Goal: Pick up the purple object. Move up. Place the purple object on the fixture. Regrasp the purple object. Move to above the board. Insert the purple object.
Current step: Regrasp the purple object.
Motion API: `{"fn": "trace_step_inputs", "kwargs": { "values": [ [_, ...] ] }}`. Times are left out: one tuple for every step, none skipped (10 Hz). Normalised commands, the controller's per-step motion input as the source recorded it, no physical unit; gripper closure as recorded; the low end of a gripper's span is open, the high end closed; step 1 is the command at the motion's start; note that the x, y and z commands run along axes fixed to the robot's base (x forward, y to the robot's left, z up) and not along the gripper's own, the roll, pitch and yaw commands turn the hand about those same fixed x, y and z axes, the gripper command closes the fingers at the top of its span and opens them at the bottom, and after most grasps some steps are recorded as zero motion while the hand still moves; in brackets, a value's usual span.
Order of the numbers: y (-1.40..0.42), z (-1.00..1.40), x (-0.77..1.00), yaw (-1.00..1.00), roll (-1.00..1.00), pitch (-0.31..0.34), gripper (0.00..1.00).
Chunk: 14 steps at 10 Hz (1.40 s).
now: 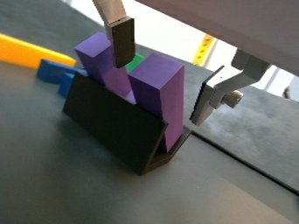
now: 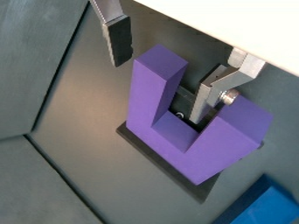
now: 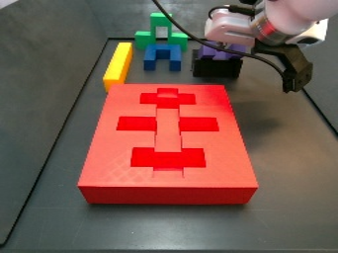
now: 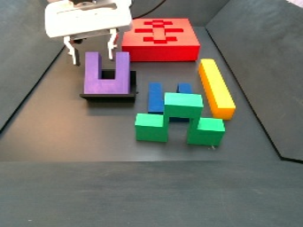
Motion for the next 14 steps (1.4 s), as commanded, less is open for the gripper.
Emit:
{"fn": "trace_step_inputs", "kwargs": {
  "values": [
    [0.0, 0.0, 0.0, 0.29, -0.19, -0.106, 0.0],
    [0.0, 0.0, 0.0, 0.17, 0.0, -0.051, 0.0],
    [0.0, 0.0, 0.09, 0.0, 0.14, 0.0, 0.0],
    [-0.11, 0.0, 0.19, -0.02, 0.3, 0.0, 0.0],
    [-0.09, 0.0, 0.18, -0.02, 0.24, 0.057, 0.0],
    [-0.1, 0.0, 0.09, 0.0, 0.19, 0.071, 0.0],
    [-0.04, 0.0, 0.0, 0.0, 0.07, 0.0, 0.0],
    [0.0, 0.0, -0.01, 0.0, 0.0, 0.0, 0.0],
    [0.0, 0.0, 0.0, 0.0, 0.0, -0.009, 0.0],
    [0.0, 0.0, 0.0, 0.0, 0.0, 0.0, 0.0],
    [0.0, 0.0, 0.0, 0.0, 0.0, 0.0, 1.0],
    [0.0, 0.0, 0.0, 0.0, 0.0, 0.0, 1.0],
    [0.0, 0.0, 0.0, 0.0, 0.0, 0.0, 1.0],
    [0.0, 0.0, 0.0, 0.0, 0.0, 0.0, 1.0]
  ]
}}
